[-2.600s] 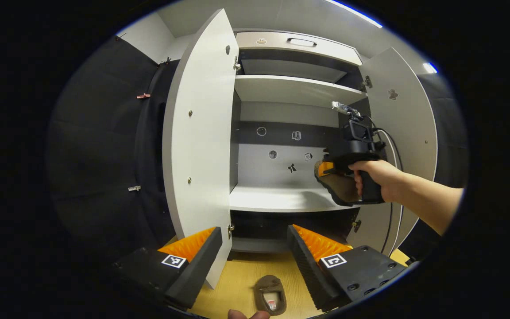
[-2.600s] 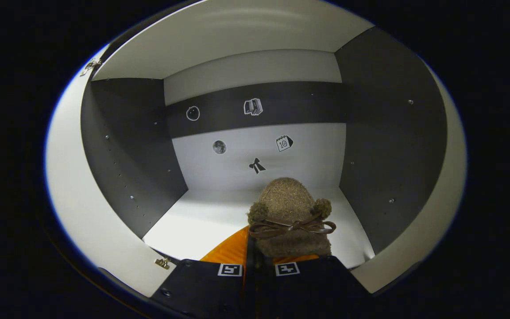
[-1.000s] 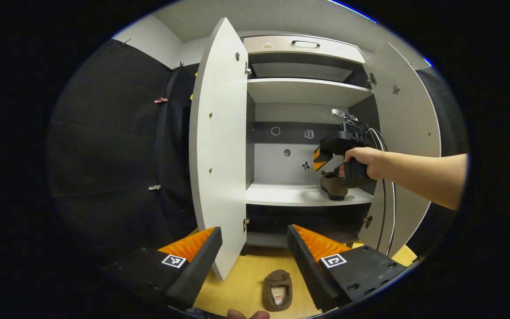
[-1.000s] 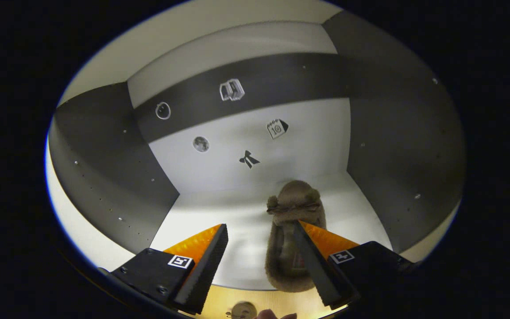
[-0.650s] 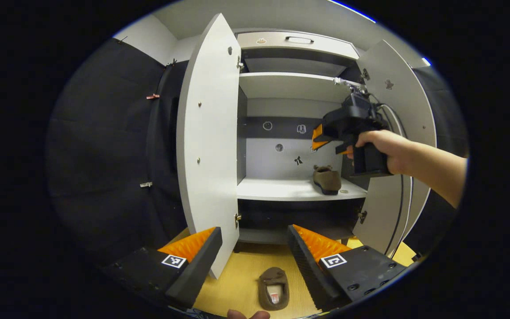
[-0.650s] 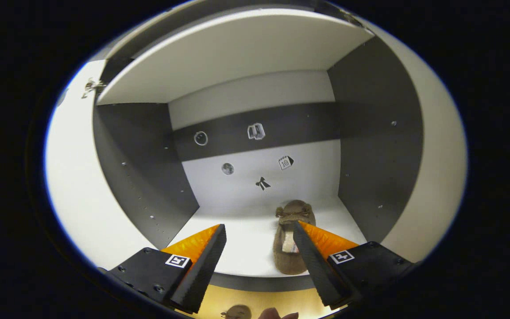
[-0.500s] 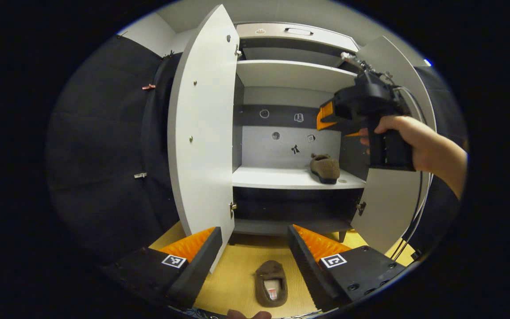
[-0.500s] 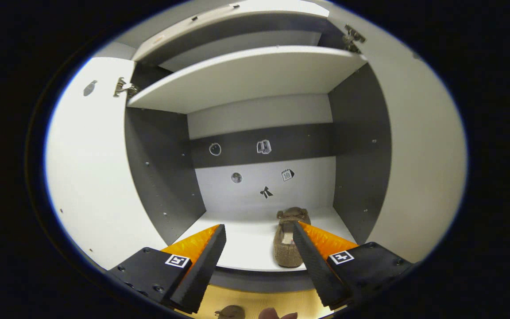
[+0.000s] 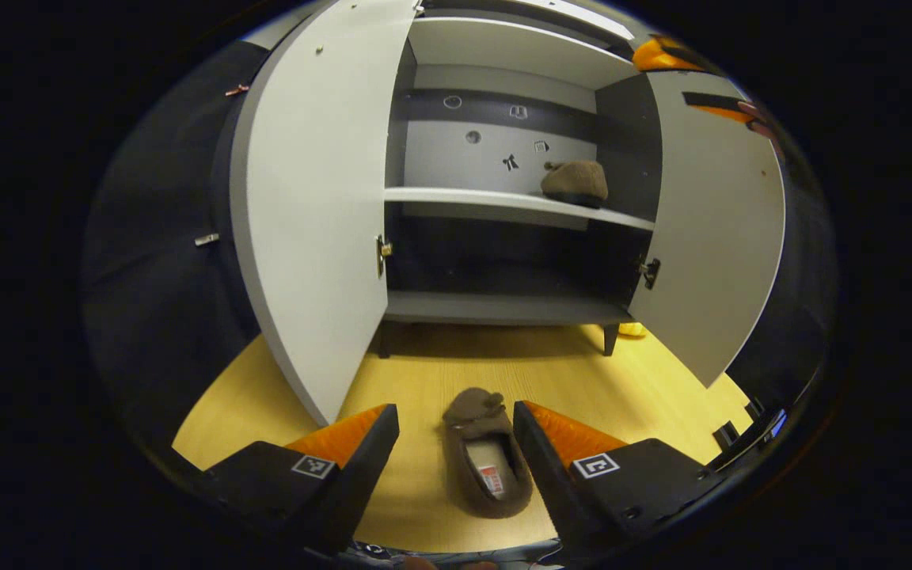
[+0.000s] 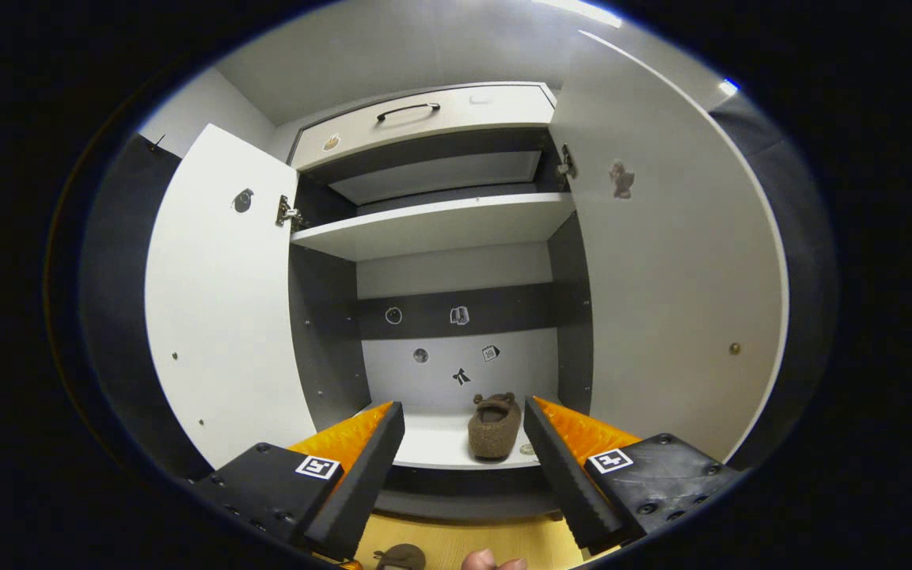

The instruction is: Grab one shoe with the right hand and put it into the shoe cabinet, grab the other shoe with the left hand and put it into the shoe cabinet; then close the right door with the right hand and the left door with the left hand.

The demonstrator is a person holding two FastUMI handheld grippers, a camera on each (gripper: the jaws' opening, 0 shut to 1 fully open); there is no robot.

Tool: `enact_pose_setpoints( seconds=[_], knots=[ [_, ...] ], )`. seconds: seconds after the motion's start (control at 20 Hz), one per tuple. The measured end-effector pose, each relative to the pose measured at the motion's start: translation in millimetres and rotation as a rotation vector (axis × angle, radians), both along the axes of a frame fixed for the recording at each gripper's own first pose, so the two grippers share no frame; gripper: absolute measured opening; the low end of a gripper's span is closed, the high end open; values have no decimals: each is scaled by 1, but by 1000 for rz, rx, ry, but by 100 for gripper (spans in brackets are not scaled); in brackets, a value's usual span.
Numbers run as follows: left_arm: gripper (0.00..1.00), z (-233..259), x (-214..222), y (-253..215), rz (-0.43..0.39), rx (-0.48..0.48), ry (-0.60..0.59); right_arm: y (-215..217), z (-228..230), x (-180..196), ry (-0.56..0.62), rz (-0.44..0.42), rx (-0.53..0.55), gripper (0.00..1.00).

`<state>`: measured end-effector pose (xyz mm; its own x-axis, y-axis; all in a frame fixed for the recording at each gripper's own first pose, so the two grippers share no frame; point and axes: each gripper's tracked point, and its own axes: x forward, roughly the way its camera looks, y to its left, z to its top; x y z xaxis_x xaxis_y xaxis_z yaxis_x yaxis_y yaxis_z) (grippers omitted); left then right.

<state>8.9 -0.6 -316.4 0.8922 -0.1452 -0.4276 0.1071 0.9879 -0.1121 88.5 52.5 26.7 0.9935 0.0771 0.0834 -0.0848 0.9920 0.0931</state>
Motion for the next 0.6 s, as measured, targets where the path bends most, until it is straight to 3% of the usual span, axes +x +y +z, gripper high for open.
enact_pose_setpoints(
  seconds=[0.15, 0.35, 0.6],
  knots=[
    [87, -48, 15, -6, -27, -16, 69, -19, 3, -15, -28, -33, -14, 98],
    [83, -104, 29, -12, -62, 50, 161, -38, -7, -23, -11, -59, -40, 100],
    [70, -127, 64, -16, -42, 76, 134, -50, -8, -36, -8, -73, -63, 98]
  ],
)
